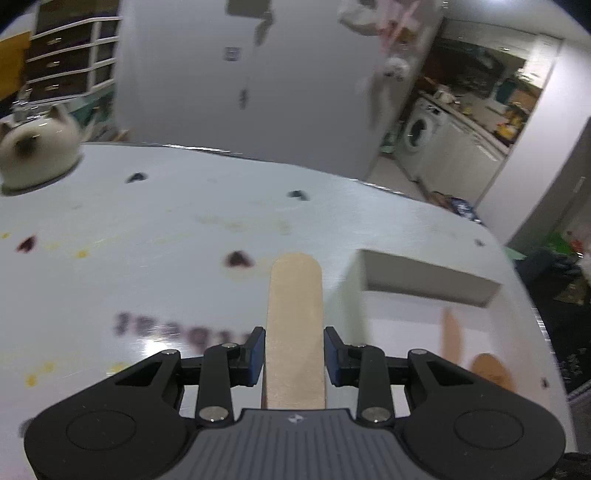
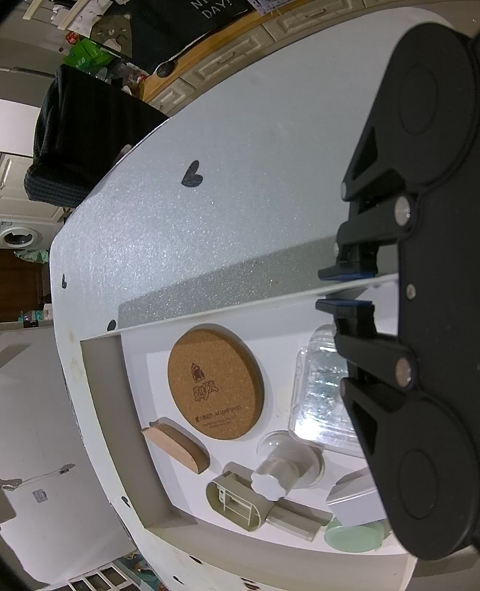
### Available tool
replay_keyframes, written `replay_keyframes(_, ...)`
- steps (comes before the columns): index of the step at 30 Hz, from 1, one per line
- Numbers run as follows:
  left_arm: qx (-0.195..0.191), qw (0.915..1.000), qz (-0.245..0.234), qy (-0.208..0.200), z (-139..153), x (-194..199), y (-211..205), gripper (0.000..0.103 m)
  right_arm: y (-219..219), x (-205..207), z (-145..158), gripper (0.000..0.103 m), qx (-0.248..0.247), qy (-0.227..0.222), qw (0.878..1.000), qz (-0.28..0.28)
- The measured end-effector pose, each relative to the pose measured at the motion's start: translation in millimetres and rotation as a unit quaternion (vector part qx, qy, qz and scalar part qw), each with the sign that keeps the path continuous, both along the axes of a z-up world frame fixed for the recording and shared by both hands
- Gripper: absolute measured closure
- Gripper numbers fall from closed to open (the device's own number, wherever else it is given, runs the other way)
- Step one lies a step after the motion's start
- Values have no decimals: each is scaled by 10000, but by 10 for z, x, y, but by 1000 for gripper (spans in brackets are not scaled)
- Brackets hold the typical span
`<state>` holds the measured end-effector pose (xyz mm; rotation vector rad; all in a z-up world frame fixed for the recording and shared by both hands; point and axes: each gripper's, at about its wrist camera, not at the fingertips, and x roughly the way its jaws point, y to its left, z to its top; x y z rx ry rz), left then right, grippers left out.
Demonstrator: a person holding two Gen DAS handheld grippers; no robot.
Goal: Organize rigid objects
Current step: 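Carry the popsicle stick over the tray with the left tool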
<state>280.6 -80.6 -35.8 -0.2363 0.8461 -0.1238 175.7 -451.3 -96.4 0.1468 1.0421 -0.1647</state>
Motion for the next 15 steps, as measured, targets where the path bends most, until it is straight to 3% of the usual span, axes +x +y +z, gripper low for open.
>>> replay_keyframes(9, -199, 9988, -283, 343, -89, 170, -637, 69, 4, 0, 1, 91, -7, 0, 10000, 1)
replay_keyframes(15, 1, 9985, -366, 400, -198, 298, -895, 69, 3, -1, -2, 91, 8, -20, 10000, 13)
